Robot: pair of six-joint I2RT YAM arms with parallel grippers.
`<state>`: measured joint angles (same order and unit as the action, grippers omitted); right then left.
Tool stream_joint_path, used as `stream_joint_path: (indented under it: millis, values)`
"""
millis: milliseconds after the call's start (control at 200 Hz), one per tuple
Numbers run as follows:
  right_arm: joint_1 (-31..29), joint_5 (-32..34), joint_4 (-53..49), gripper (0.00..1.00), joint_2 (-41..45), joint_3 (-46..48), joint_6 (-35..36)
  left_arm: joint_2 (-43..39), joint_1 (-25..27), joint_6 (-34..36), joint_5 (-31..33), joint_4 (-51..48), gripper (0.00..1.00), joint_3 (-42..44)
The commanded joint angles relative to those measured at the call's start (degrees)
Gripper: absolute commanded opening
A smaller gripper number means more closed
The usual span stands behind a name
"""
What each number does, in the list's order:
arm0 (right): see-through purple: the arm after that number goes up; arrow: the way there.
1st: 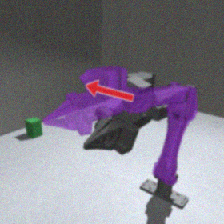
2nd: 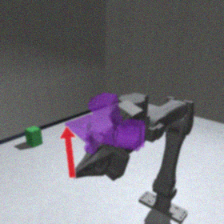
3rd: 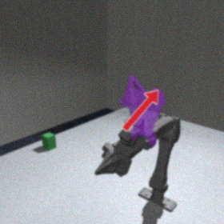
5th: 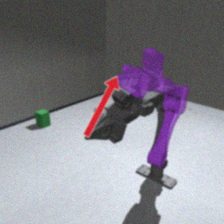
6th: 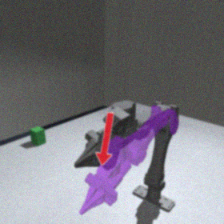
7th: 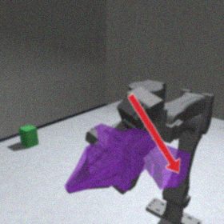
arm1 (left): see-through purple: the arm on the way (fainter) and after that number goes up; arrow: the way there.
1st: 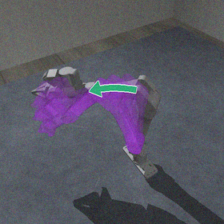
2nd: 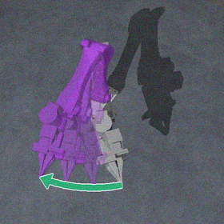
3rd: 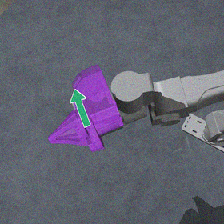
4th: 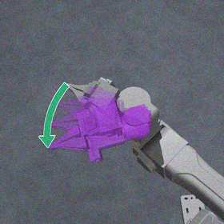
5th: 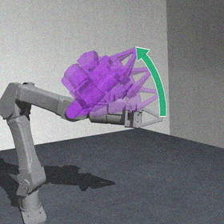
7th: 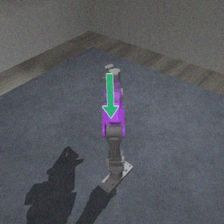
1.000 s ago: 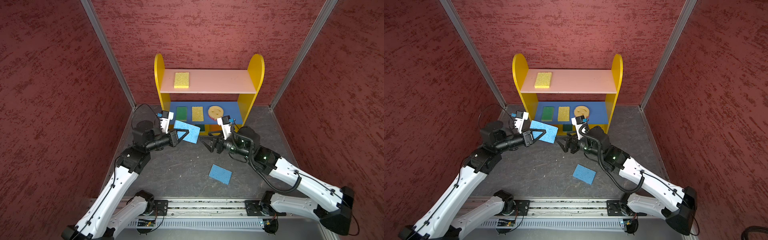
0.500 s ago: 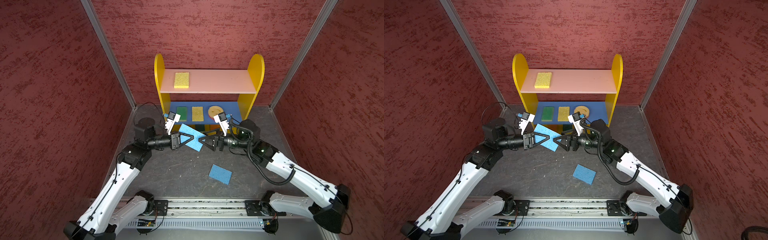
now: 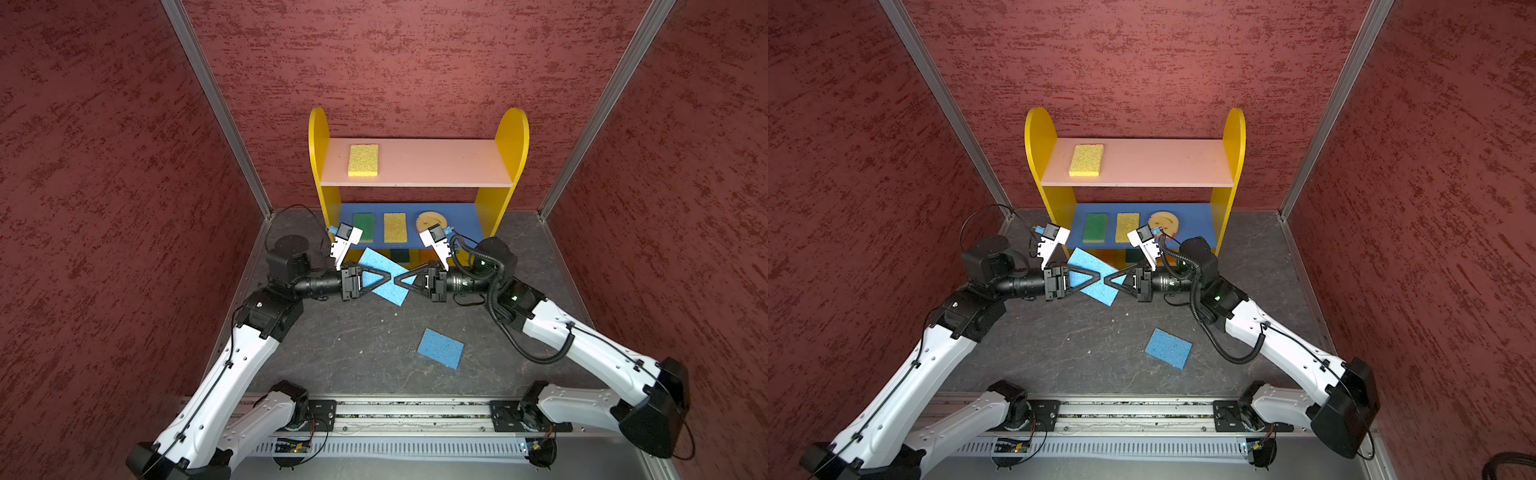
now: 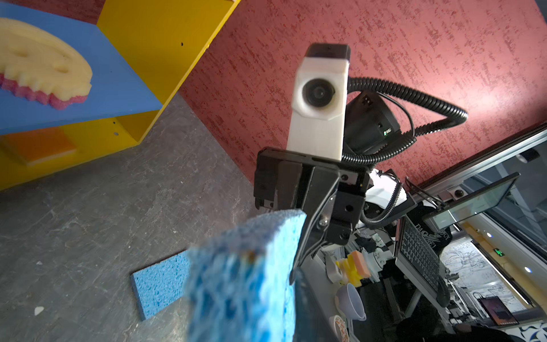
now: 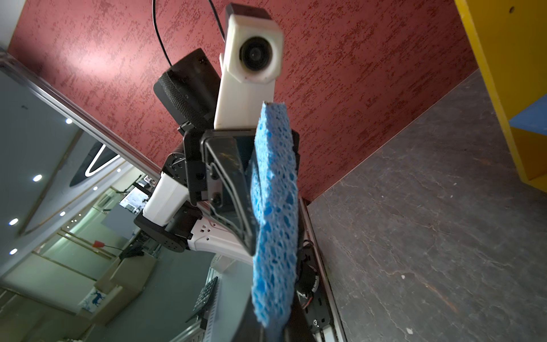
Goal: Place and organize the cleaning sponges onto the shelf
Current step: 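Lift the light-blue sponge with the right gripper while the left gripper grasps its other end, then raise the light-blue sponge upright between both grippers toward the shelf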
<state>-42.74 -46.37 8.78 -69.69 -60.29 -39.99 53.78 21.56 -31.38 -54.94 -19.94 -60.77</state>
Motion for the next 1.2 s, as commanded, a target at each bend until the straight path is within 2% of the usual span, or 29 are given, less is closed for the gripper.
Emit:
stream_joint_path:
  millis: [0,40,60,70,85,276,456,591,691,857,1032,1102,1197]
  values:
    - [0.11,1.28,0.97,0.00,1.73,0.23,0.09,0.10,0.24,-1.40,0.34,2.86,0.70,-0.12]
    - [0.07,2.22,0.66,0.00,1.87,0.39,0.49,0.13,0.24,-1.65,0.70,3.00,0.81,0.07]
    - [0.11,2.87,0.49,0.00,1.92,0.49,0.64,0.15,0.24,-1.94,0.93,2.99,0.89,0.09]
    - [0.11,3.22,0.42,0.00,1.99,0.49,0.69,0.11,0.24,-2.14,1.03,3.20,0.97,0.21]
    - [0.11,3.96,0.29,0.00,2.09,0.57,0.65,0.09,0.24,-2.48,1.20,3.48,1.00,0.36]
    - [0.11,12.50,1.04,0.00,3.57,1.66,0.79,-3.04,0.23,-5.01,3.04,7.48,0.99,3.23]
    - [0.11,21.74,5.97,0.00,4.04,2.90,-2.57,-8.64,0.23,-8.49,13.40,11.25,1.00,7.52]
    - [0.11,28.10,15.42,0.00,3.73,5.05,-8.28,-10.67,1.20,-11.96,22.80,15.29,1.00,11.52]
    - [-0.38,32.27,21.68,0.00,2.95,6.62,-11.65,-10.48,3.73,-13.00,26.85,19.28,0.99,13.19]
    - [-4.63,39.59,24.73,0.00,1.78,6.41,-10.09,-7.41,9.66,-10.57,32.51,20.94,0.99,11.55]
    - [-10.28,45.76,27.09,0.00,1.27,5.95,-6.54,-3.65,11.56,-8.40,35.68,22.81,1.00,7.77]
    - [-11.17,46.64,28.11,0.00,1.27,6.30,-6.81,-2.79,11.57,-8.01,35.60,23.82,0.92,6.27]
    - [-11.99,48.17,28.65,0.00,1.55,6.93,-6.82,-2.68,11.57,-7.38,35.14,25.60,0.75,4.48]
